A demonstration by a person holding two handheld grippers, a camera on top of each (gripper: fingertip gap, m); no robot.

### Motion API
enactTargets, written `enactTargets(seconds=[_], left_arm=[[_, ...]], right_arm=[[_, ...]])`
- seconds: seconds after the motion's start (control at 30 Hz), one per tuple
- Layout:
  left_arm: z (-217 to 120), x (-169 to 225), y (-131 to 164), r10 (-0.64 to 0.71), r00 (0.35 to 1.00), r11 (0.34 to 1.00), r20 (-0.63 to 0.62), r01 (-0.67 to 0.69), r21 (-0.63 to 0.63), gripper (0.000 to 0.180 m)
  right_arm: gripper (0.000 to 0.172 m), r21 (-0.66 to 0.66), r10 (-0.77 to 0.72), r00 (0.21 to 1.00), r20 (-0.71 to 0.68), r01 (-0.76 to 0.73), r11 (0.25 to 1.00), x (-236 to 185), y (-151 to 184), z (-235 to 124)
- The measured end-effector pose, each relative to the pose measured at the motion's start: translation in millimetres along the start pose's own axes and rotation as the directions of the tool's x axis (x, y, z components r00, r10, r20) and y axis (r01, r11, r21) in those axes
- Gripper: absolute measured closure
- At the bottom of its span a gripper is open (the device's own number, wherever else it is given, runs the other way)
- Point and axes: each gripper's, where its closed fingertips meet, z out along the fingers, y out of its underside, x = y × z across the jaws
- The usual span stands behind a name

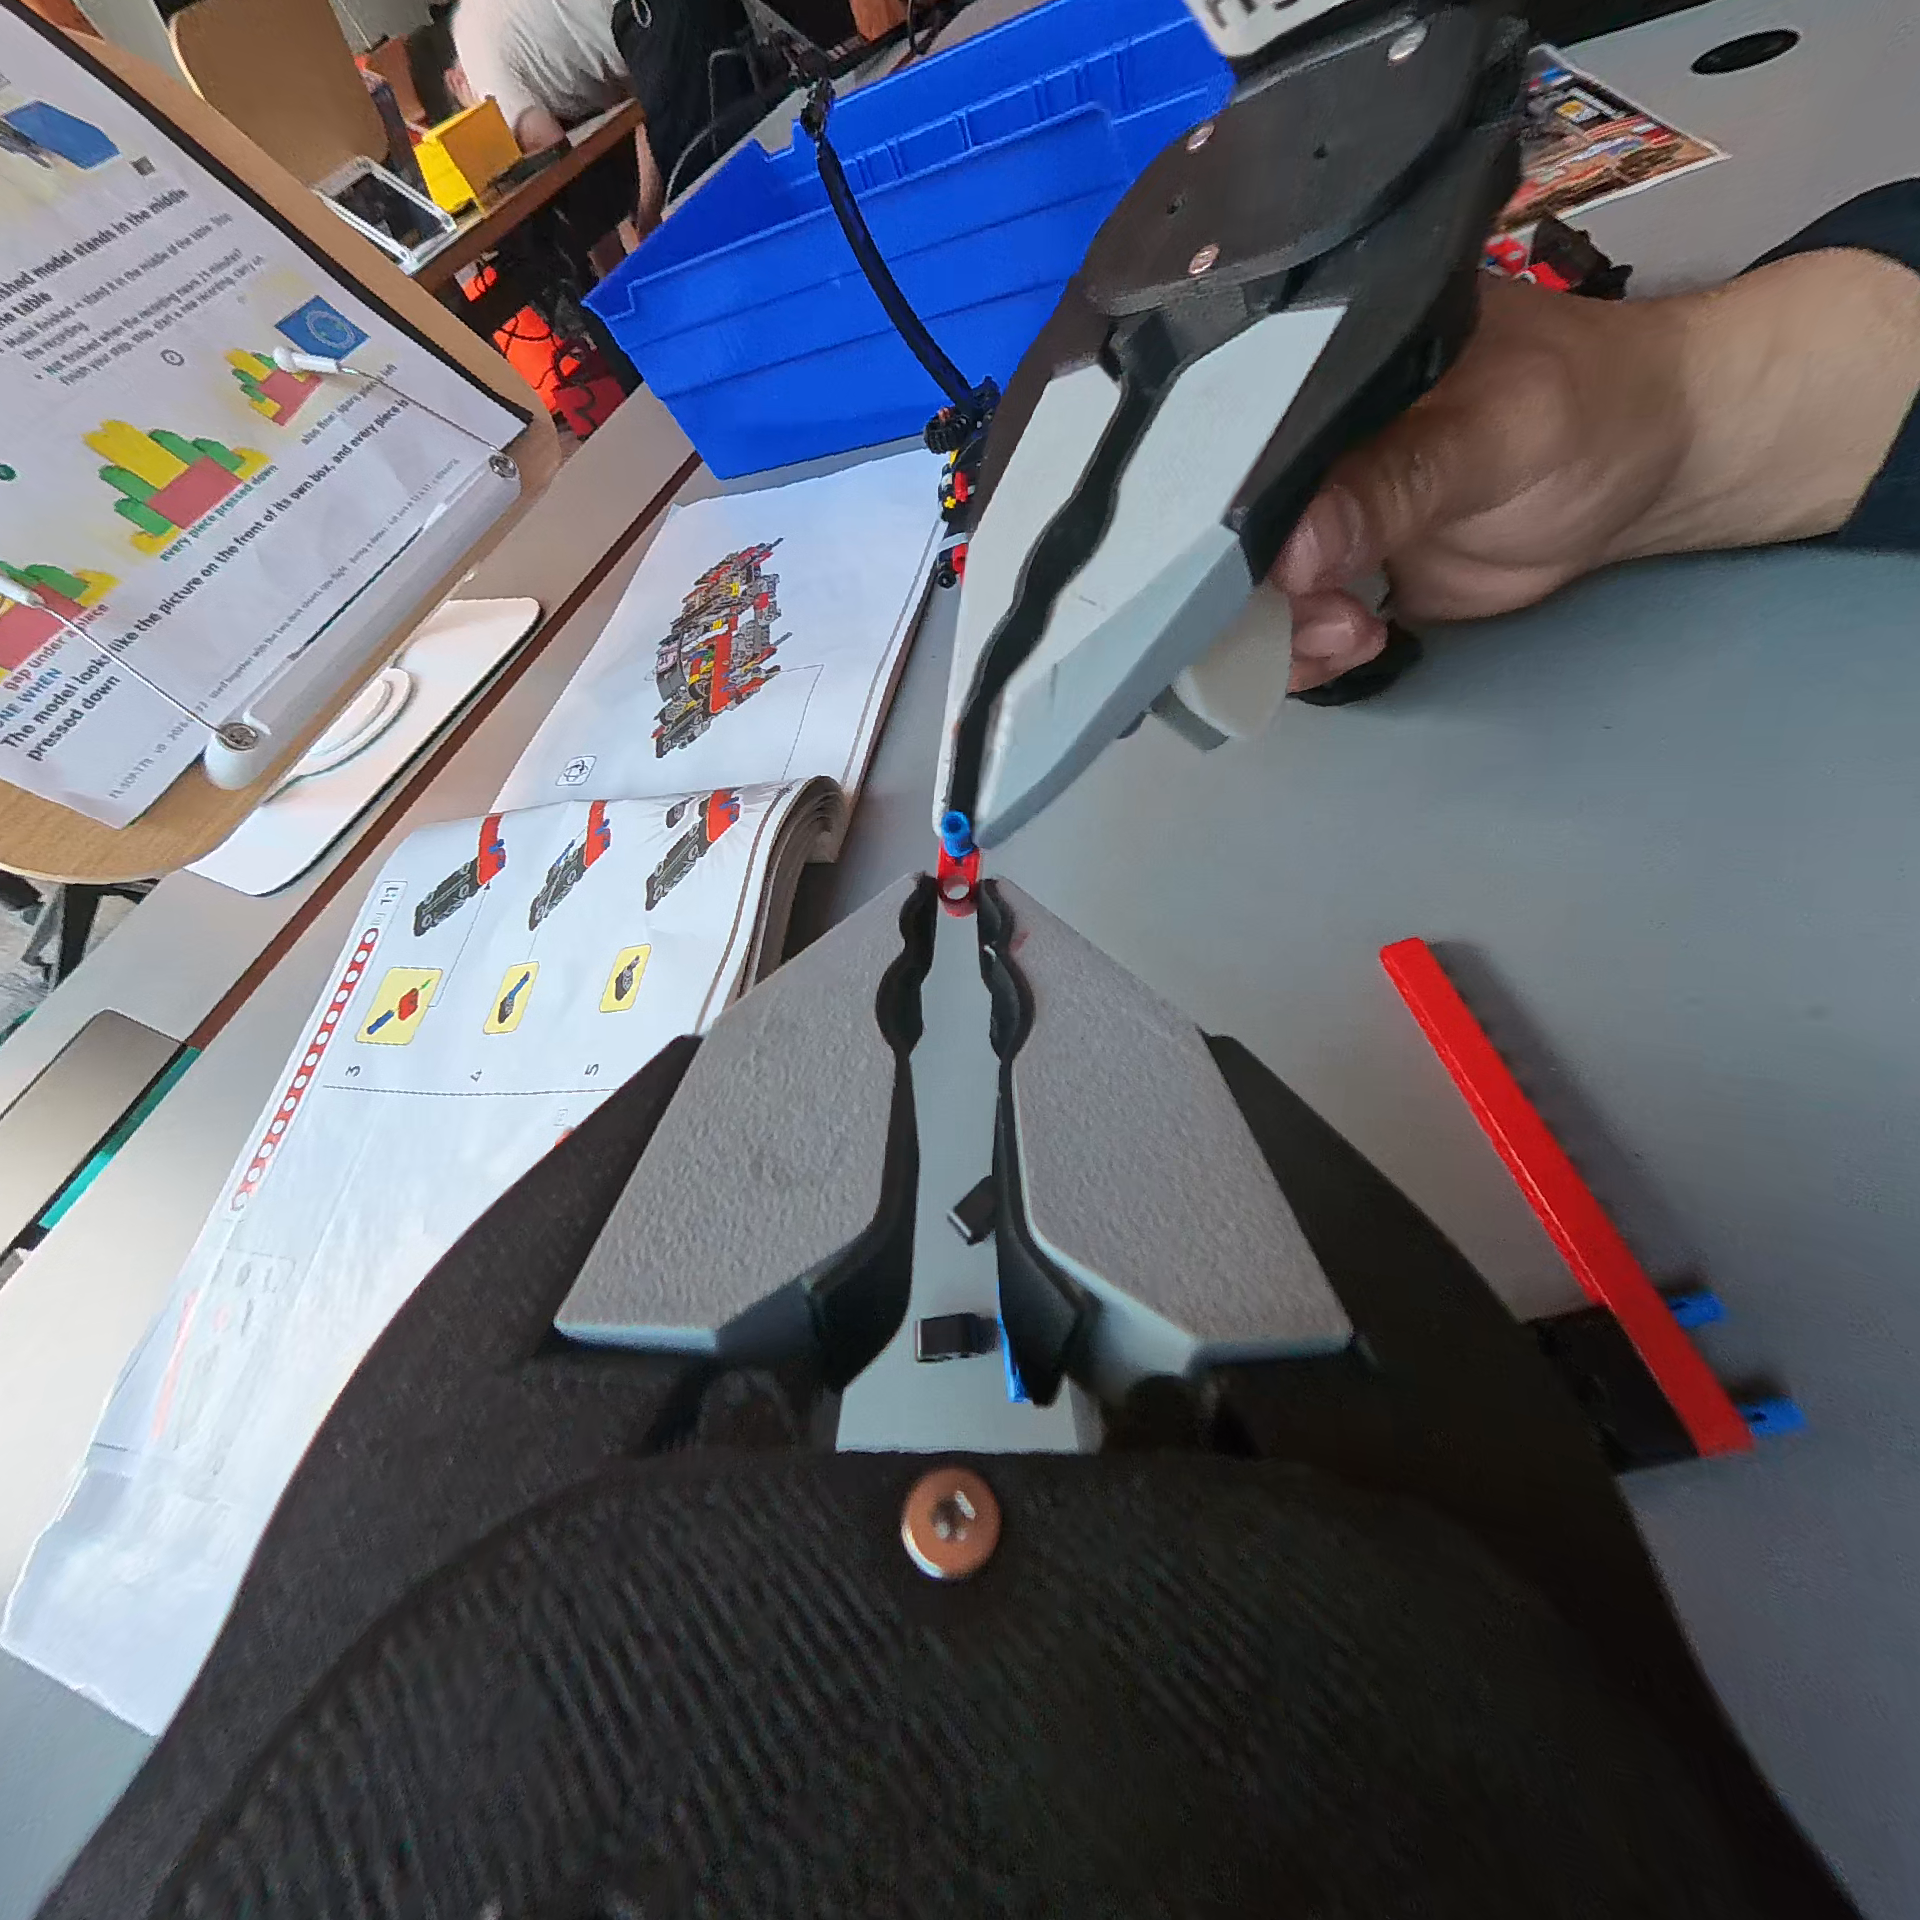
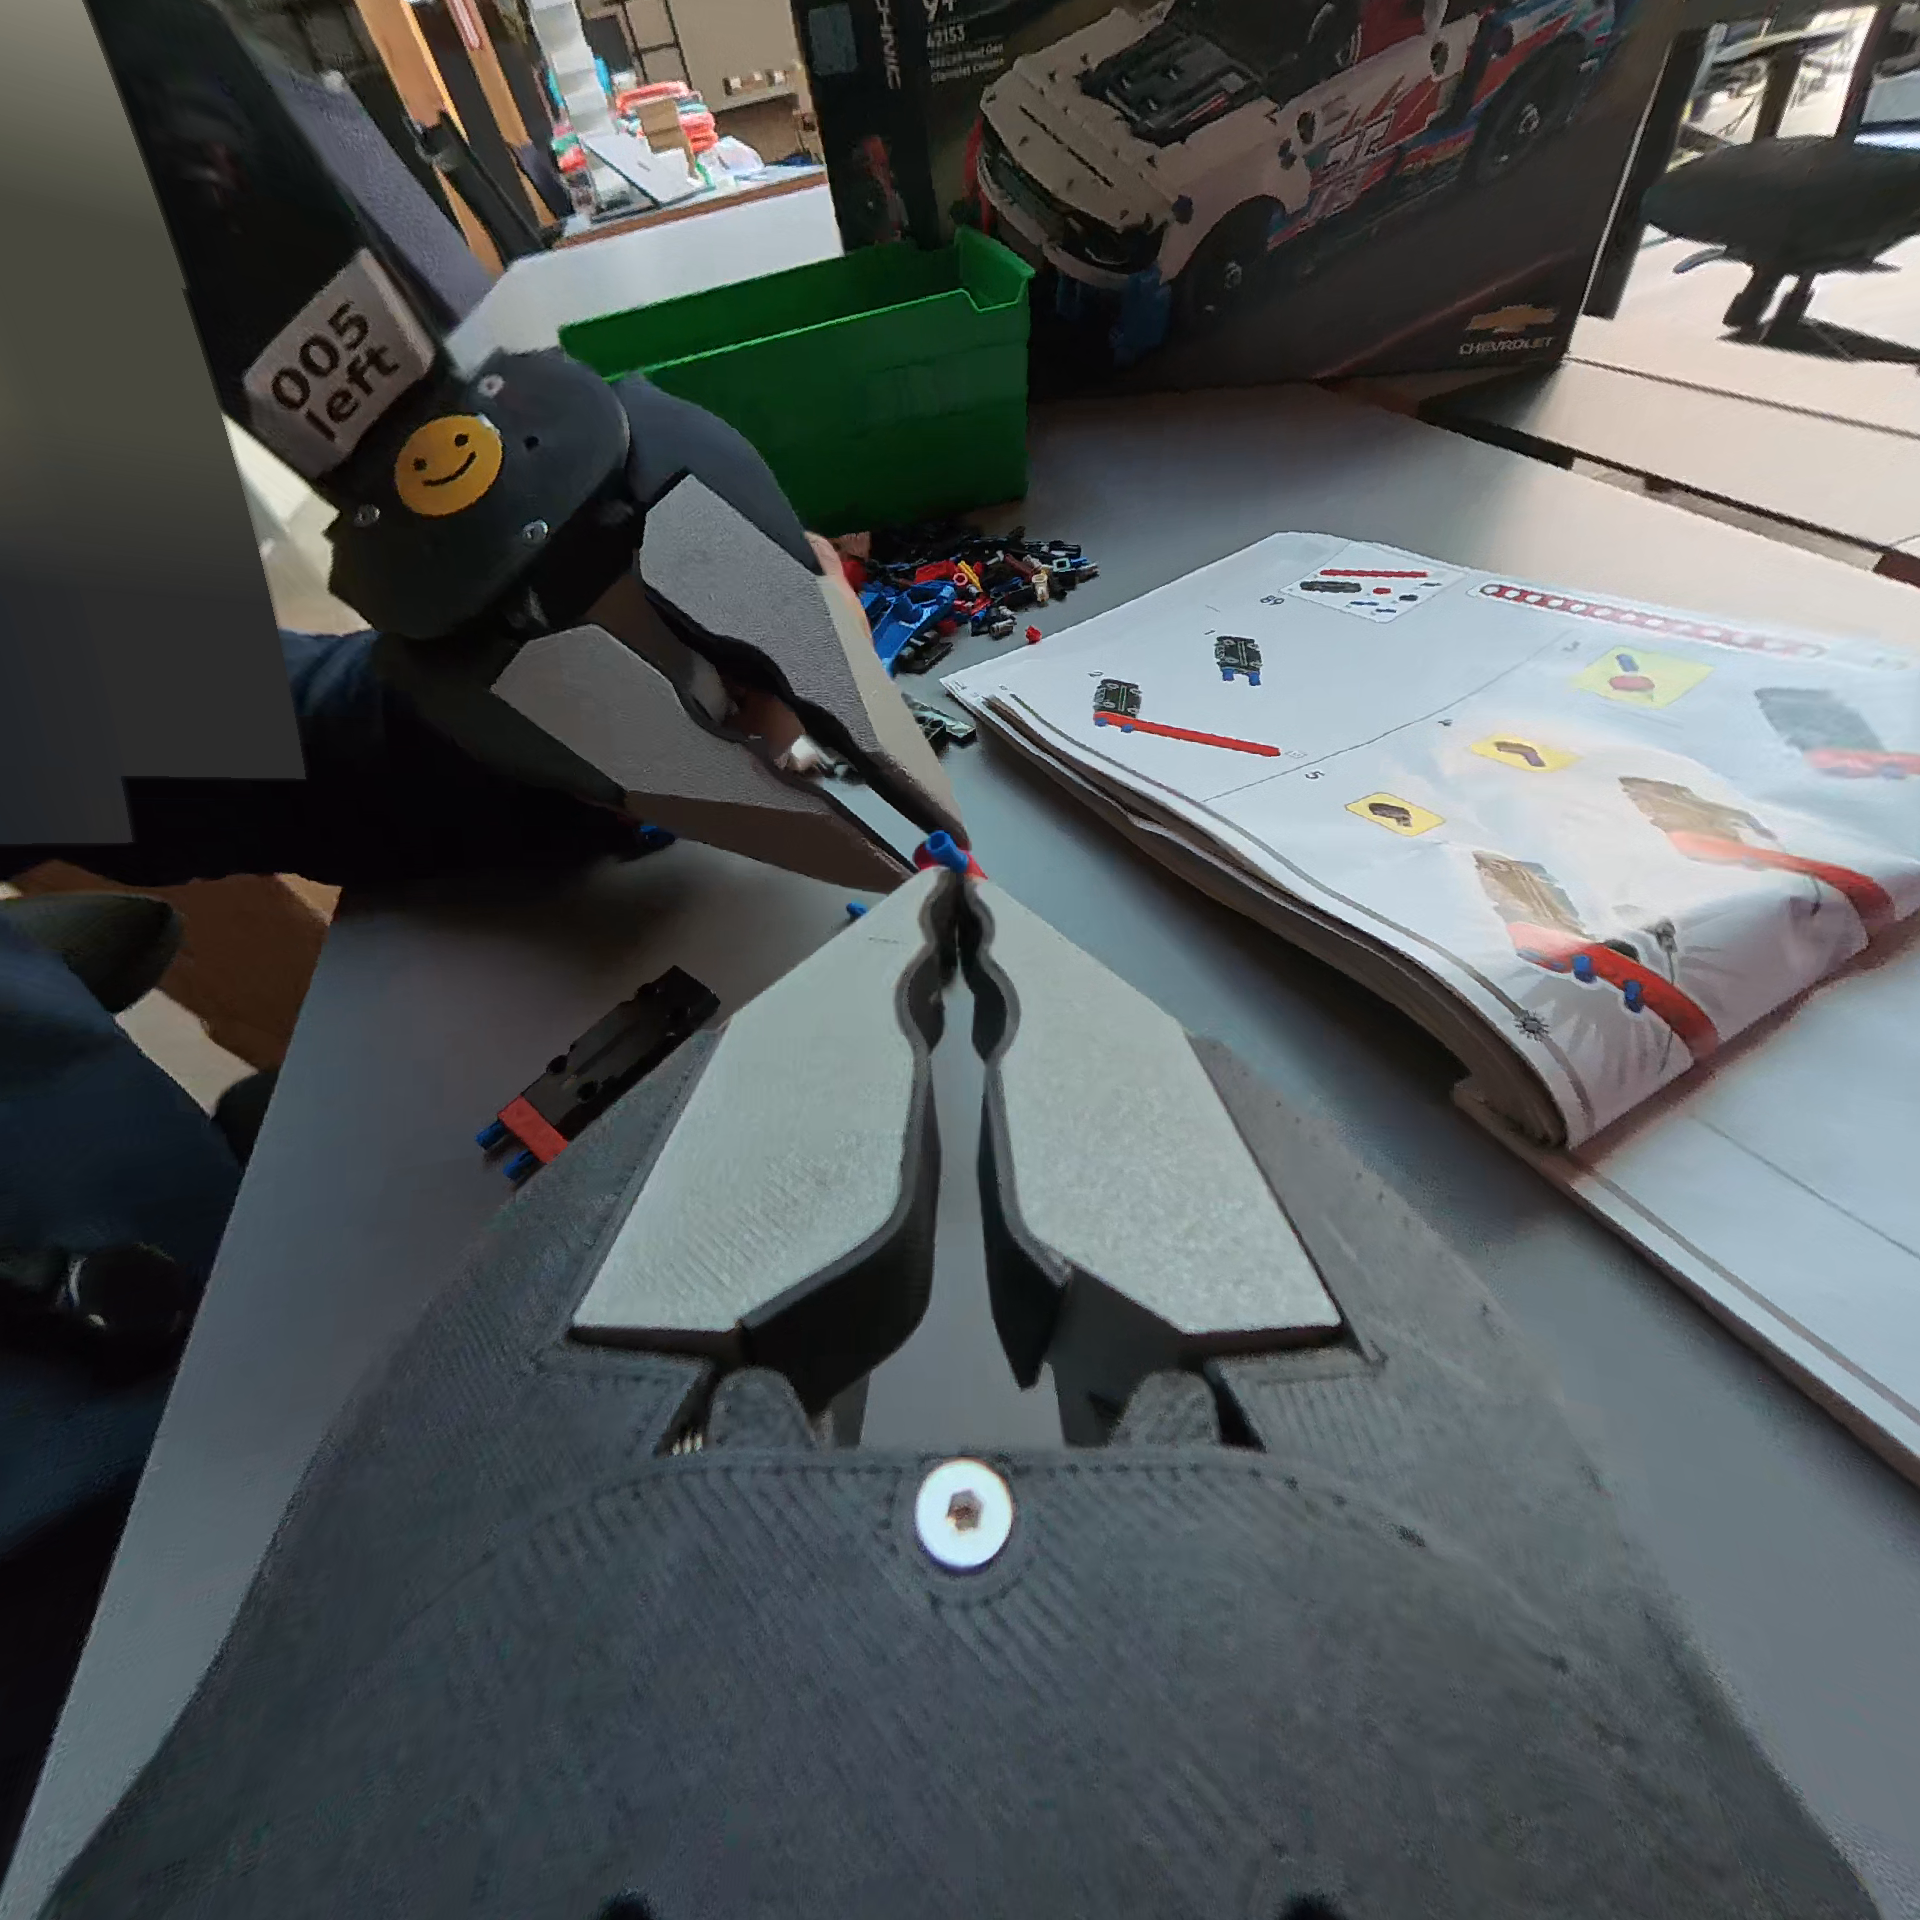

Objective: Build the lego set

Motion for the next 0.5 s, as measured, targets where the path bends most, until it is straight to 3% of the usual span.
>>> enactTargets(seconds=[0.27,0.5], left_arm=[[1,1,3,0.004,1.0,1.0,-0.002,-0.004,-0.019,0.175],[-1,-5,4,-0.145,0.988,0.989,-0.044,0.145,-0.012,0.175]], right_arm=[[0.172,0.058,0.265,0.96,0.088,-0.27,0.961,14,-4,-7],[0.17,0.051,0.152,0.986,0.07,-0.156,0.986,9,-5,-9]])
